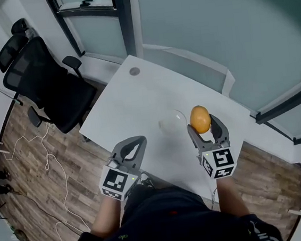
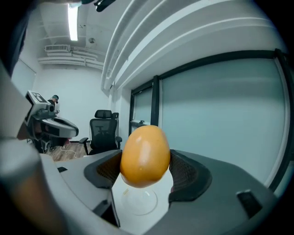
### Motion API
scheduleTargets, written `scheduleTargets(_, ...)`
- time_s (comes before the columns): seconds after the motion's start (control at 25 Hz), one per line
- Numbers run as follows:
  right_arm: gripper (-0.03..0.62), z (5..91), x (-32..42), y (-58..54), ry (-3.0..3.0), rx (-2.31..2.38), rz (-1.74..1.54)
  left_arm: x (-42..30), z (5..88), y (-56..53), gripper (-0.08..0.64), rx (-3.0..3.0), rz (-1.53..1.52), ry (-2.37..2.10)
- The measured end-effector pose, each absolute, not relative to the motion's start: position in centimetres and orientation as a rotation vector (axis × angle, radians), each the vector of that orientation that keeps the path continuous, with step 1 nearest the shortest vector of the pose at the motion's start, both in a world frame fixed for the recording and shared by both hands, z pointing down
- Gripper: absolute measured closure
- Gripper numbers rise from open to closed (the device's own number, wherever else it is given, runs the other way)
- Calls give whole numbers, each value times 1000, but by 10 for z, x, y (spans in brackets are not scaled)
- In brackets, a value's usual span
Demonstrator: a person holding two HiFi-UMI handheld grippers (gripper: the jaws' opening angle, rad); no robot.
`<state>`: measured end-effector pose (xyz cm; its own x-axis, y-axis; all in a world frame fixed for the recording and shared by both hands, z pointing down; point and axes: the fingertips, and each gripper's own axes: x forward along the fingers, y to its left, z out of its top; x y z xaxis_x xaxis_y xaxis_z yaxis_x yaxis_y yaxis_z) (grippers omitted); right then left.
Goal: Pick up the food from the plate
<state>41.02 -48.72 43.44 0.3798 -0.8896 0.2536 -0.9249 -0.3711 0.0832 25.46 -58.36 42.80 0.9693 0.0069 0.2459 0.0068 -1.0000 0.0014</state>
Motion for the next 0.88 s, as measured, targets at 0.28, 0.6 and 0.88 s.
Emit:
scheduleTargets(0.28,255,368,390,-457,-1667,2465,33,257,381,-570,537,3188,217,-28)
scheduleTargets(0.6,255,353,391,-439,-1661,2510,-11,267,364,-547,537,3234,202,32)
scheduleTargets(0.88,255,353,388,-438,-1670,2509,-1,264,362,-545,537,3246,210,34)
